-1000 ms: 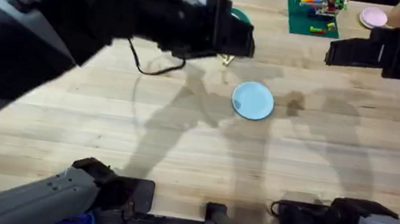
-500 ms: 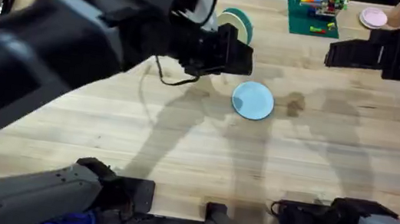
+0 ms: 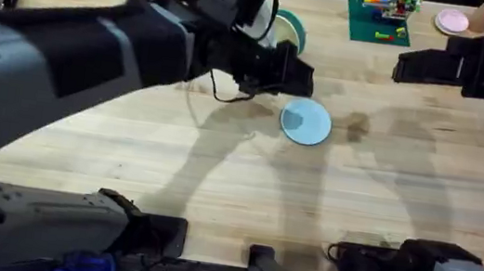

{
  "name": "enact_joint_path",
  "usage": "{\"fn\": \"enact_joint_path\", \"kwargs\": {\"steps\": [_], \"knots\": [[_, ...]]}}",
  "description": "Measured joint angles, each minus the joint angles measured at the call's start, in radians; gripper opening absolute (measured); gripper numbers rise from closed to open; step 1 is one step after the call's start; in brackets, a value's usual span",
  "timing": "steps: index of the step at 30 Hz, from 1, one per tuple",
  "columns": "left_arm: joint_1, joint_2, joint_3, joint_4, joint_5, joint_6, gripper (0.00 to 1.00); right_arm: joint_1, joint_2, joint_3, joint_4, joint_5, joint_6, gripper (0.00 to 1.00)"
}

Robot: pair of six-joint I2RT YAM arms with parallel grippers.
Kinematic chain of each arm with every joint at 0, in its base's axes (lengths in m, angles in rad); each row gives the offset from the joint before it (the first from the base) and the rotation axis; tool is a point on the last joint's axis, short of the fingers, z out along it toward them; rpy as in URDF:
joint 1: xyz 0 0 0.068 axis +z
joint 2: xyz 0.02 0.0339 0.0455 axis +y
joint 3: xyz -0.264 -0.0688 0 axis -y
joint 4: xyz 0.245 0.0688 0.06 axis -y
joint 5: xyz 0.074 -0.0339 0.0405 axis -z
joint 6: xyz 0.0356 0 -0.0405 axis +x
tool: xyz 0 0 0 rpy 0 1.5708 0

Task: Pick up the plates from the table one by one and place each into a slot on the dish rack.

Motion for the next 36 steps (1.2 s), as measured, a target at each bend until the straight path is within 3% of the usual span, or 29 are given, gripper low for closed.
{"fn": "enact_joint_path", "kwargs": {"steps": [9,18,36], "knots": [[0.016,0.042,-0.124,0.150,0.054,0.007,0.041,0.000,0.000,0.000,0.000,0.000,0.000,0.993],[0.026,0.122,-0.154,0.261,0.103,0.007,0.041,0.000,0.000,0.000,0.000,0.000,0.000,0.994],[0.026,0.265,-0.160,0.296,0.121,0.018,0.041,0.000,0.000,0.000,-0.001,0.000,0.000,0.994]]}}
